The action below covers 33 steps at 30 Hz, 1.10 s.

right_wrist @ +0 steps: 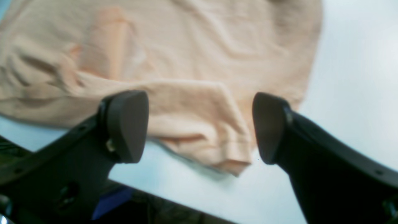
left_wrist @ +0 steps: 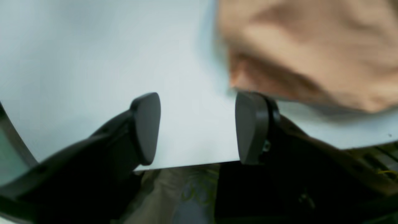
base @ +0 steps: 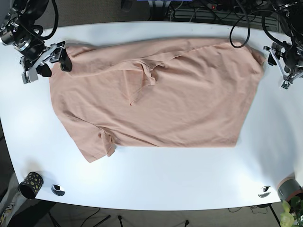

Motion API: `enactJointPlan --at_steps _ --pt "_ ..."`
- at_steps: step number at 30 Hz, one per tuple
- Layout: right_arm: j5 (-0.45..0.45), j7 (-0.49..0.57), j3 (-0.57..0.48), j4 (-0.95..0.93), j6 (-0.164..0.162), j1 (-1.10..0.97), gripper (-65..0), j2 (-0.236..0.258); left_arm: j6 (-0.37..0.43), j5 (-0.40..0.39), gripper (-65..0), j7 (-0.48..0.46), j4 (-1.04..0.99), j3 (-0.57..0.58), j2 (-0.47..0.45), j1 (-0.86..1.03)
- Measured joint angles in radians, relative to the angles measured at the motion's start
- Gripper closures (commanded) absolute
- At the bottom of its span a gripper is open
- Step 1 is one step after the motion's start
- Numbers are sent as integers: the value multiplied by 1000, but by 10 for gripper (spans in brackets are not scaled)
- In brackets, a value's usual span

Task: Fold the T-shirt properly
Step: 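Release the shirt with both grippers and open them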

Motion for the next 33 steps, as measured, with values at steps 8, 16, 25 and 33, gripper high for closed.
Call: enactJointPlan --at_steps 8,16,25,33 --pt "-151 10 -108 -81 4 130 -504 -4 0 47 -360 -85 -98 2 21 -2" --pt "-287 2 -114 -221 0 169 -504 -2 0 42 -358 -92 -100 2 64 -28" --pt "-285 8 -171 -248 1 150 -490 -2 0 47 -358 -92 -101 0 59 -38" --pt "-293 17 -166 -301 0 150 -184 -2 0 47 -358 -92 -101 0 57 -38"
